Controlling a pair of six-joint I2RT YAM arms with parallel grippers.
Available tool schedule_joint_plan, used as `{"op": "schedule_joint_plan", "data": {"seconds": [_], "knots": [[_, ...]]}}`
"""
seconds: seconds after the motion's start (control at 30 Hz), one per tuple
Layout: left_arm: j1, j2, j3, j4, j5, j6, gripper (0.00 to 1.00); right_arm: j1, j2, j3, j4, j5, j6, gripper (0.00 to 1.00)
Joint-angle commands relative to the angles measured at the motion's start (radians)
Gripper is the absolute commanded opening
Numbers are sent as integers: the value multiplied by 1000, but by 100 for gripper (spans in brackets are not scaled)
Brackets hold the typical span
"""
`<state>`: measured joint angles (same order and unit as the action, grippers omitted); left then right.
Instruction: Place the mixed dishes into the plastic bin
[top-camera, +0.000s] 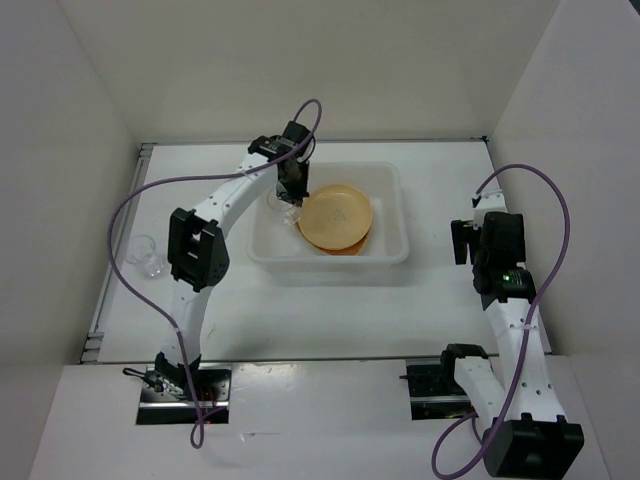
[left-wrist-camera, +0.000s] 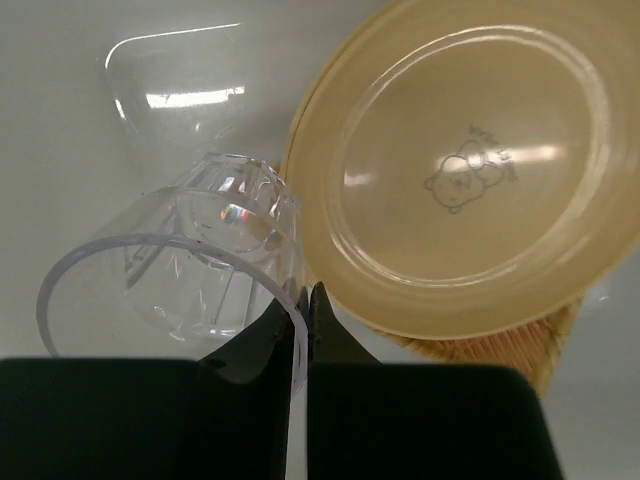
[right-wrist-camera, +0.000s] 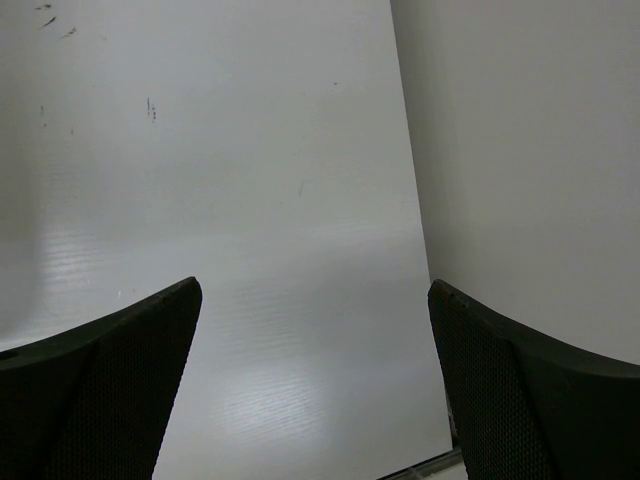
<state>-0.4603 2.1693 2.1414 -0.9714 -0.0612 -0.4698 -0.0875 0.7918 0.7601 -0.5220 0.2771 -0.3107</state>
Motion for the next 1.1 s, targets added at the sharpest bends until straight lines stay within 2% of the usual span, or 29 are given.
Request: {"op": "schedule_joint_plan", "data": {"seconds": [0.0,0.17,0.47,0.63,0.7,0.9,0.93,0.97,1.07], "knots": [[-11,35,81,-47,-80,14,0,8,-16,-5,59,19,15,98],[-21,115,138,-84,-229,-19,0,8,-16,-5,59,19,15,98],[-21,176,176,-111,-267,-42,1,8,-6,-5,59,19,15,98],[-21,205,232,-135,-365,-64,2,8,-6,-5,59,19,15,98],[-21,205,242,-135,-365,-75,2,8,3,-5,59,19,15,98],[-21,259,252,-125,-316,-75,12,8,3,-5,59,19,15,98],[-21,268,252,-125,-316,-75,19,8,3,-5,59,19,15,98],[-21,268,264,-125,-316,-75,40,8,3,-5,59,19,15,98],[-21,215,323,-157,-336,-88,72,8,12,-5,59,19,15,98]]}}
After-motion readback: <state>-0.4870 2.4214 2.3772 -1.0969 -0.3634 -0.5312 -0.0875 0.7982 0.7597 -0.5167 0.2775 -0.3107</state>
